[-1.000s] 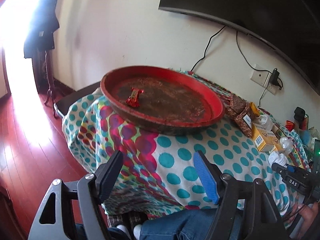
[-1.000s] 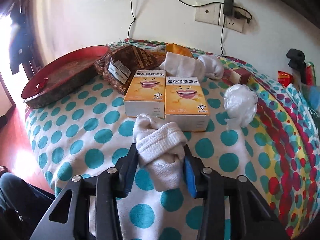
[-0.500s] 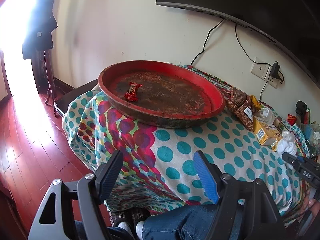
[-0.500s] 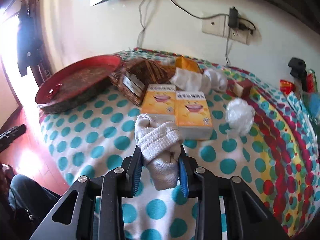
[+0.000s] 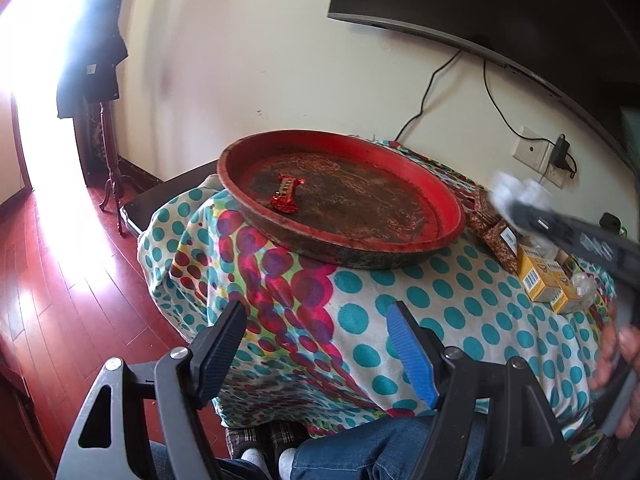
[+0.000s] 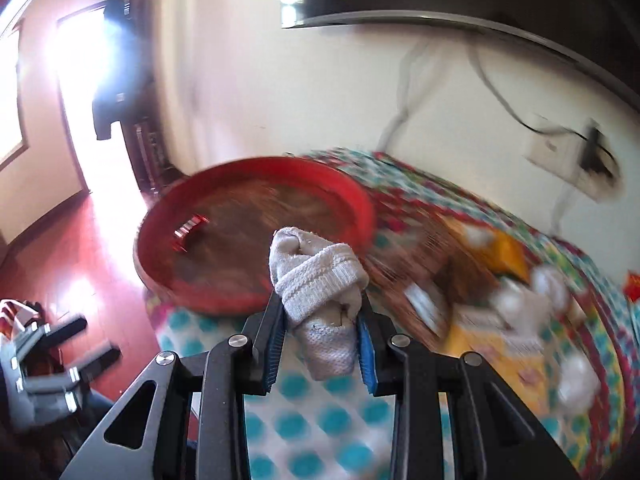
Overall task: Organize objects
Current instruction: 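Grasp the white rolled sock with the right gripper and lift it, then carry the sock over the red tray and release it with the right gripper, then grasp the yellow medicine box with the left gripper, then carry the yellow box over the red tray and release it with the left gripper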
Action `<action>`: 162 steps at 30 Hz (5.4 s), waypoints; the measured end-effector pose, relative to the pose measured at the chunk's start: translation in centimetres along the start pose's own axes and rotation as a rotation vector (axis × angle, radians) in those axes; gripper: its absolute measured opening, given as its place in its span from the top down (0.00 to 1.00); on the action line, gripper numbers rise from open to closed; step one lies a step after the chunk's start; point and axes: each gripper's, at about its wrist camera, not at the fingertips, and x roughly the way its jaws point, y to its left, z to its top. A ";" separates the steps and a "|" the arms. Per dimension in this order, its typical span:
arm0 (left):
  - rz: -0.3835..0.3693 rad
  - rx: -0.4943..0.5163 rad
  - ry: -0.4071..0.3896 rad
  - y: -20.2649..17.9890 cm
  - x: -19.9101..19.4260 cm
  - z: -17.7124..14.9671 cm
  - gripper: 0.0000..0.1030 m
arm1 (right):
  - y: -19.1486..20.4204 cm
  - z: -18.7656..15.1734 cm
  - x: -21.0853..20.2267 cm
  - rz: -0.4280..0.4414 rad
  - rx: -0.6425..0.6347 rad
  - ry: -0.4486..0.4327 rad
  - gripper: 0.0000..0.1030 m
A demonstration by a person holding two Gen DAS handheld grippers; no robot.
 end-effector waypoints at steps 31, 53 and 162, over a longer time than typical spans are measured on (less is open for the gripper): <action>-0.014 -0.151 0.043 3.9 1.0 0.4 0.27 | 8.3 1.1 13.6 0.079 0.013 0.194 0.67; -0.069 0.093 -0.039 -5.5 -0.7 -0.4 0.27 | -10.8 -5.6 0.0 -0.250 0.234 0.032 0.09; 0.051 0.089 0.065 -9.4 5.6 11.8 0.50 | -29.1 -14.8 -3.4 -0.363 0.635 0.143 0.00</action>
